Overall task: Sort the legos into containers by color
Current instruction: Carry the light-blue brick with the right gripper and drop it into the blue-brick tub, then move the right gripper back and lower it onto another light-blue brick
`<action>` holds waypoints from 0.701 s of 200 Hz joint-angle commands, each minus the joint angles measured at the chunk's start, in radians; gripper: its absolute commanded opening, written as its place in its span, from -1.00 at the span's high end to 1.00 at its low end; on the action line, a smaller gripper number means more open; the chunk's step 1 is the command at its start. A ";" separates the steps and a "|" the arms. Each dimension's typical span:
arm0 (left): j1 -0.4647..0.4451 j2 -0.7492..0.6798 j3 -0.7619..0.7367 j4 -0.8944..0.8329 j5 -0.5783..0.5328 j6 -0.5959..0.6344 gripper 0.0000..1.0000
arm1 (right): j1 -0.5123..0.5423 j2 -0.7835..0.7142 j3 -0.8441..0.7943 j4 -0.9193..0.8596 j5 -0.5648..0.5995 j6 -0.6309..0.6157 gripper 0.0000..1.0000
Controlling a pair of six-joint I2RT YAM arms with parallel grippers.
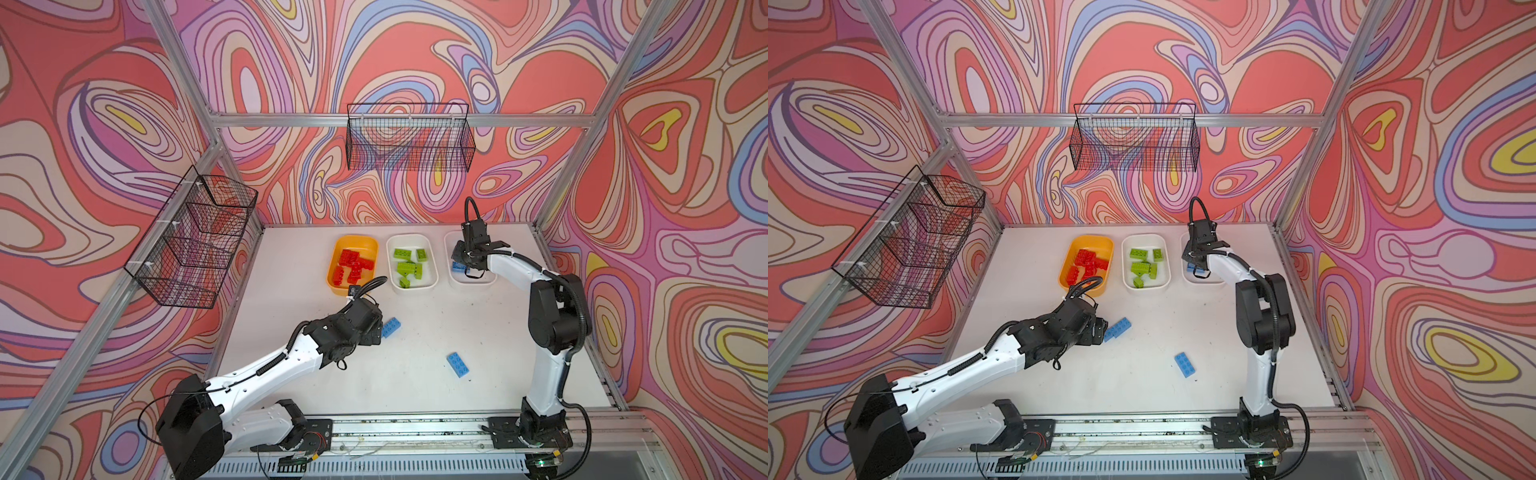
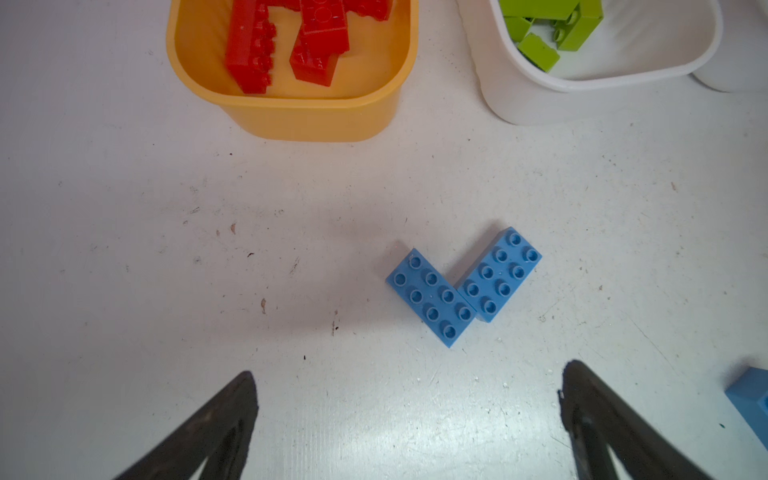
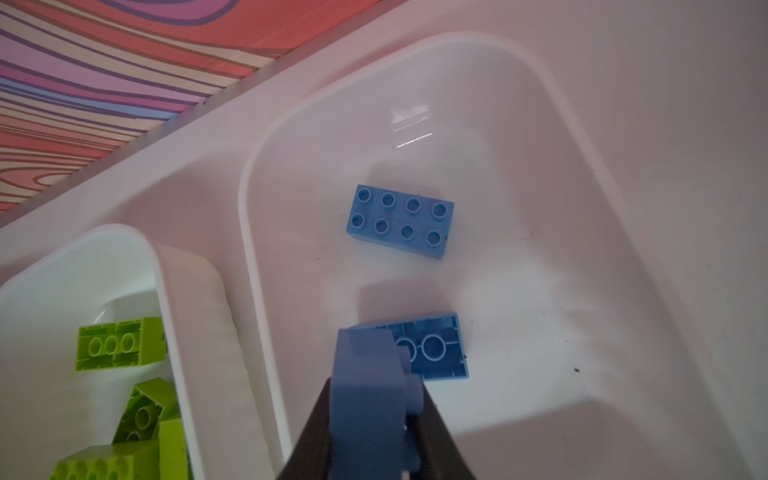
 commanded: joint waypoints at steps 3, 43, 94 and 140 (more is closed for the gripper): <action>0.013 -0.020 -0.021 -0.039 -0.015 -0.030 -1.00 | -0.010 0.021 0.059 0.008 0.013 -0.062 0.33; 0.016 -0.004 -0.002 -0.035 0.003 -0.036 -0.99 | -0.010 0.000 0.118 -0.072 0.017 -0.103 -0.10; 0.016 -0.053 -0.031 -0.042 0.049 -0.088 -1.00 | 0.005 -0.247 -0.136 -0.067 -0.092 -0.108 -0.31; 0.016 -0.201 -0.137 -0.038 0.096 -0.158 -1.00 | 0.156 -0.483 -0.419 -0.121 -0.087 -0.135 -0.32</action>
